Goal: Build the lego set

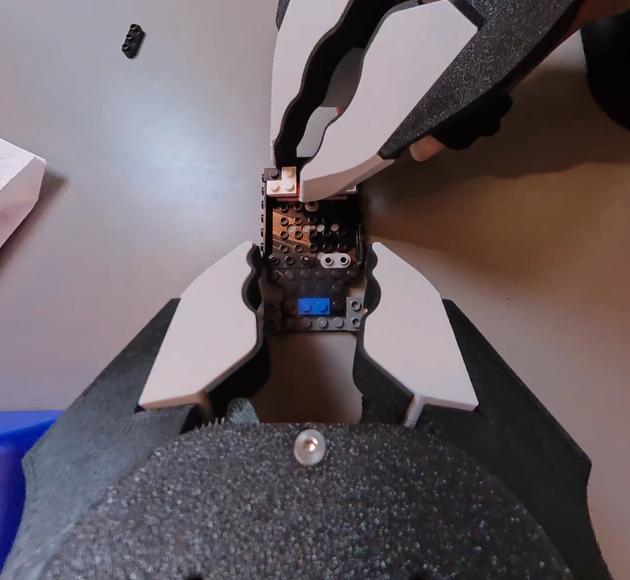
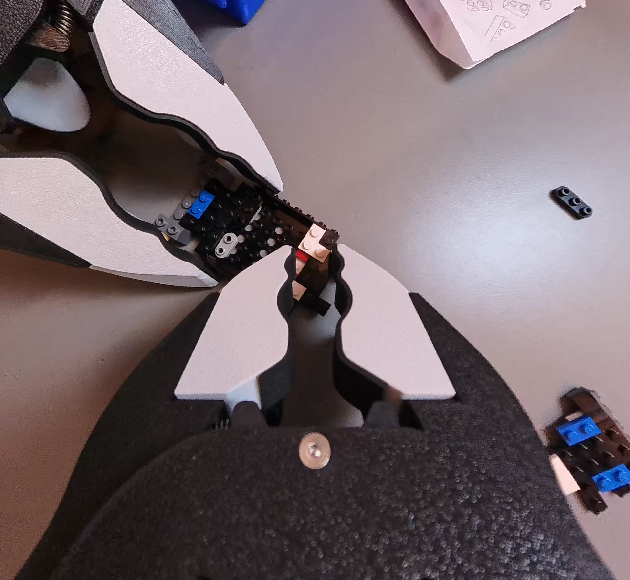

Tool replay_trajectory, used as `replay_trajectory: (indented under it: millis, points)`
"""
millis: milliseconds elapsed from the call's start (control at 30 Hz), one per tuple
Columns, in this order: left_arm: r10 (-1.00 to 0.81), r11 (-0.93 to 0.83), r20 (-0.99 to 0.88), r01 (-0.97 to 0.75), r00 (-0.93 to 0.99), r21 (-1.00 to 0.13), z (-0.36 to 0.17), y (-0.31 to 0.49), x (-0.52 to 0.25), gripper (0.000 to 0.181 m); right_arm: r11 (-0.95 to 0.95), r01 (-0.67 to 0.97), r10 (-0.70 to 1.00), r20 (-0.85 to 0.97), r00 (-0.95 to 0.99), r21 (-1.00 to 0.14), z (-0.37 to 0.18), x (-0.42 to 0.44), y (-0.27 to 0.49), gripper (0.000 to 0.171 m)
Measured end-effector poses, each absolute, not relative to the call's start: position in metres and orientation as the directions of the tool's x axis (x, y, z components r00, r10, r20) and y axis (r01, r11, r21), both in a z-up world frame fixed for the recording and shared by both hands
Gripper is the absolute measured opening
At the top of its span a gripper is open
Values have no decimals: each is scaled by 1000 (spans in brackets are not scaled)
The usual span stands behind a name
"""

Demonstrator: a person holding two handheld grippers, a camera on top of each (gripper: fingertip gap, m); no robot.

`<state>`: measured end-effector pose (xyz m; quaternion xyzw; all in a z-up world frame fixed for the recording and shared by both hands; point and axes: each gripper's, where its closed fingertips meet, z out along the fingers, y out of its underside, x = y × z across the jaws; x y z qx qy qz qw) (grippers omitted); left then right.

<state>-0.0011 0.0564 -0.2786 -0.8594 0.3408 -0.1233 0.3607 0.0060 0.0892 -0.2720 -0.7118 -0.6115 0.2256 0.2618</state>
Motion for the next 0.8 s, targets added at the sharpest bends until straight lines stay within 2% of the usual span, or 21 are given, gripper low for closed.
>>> replay_trajectory:
  millis: [67, 167, 200, 467, 800]
  points:
    - [-672, -506, -40, -497, 740, -705, -278, 56, -1, 58, -115, 745, 988, -1, 152, -657, -271, 5, 89, 19]
    - [-662, -517, -38, -492, 749, -700, -279, 55, -2, 58, -111, 697, 986, 9, 166, -709, -260, 6, 97, 4]
    - [-665, -516, -35, -493, 746, -701, -279, 55, -2, 58, -141, 673, 986, -44, 159, -726, -254, 5, 95, 0]
    - [-668, -507, -34, -489, 743, -710, -278, 55, -2, 58, -107, 577, 990, -31, 141, -810, -239, 2, 100, 0]
    - [-684, -478, -25, -473, 729, -740, -277, 51, -3, 62, -68, 570, 991, 9, 131, -819, -238, 5, 107, 3]
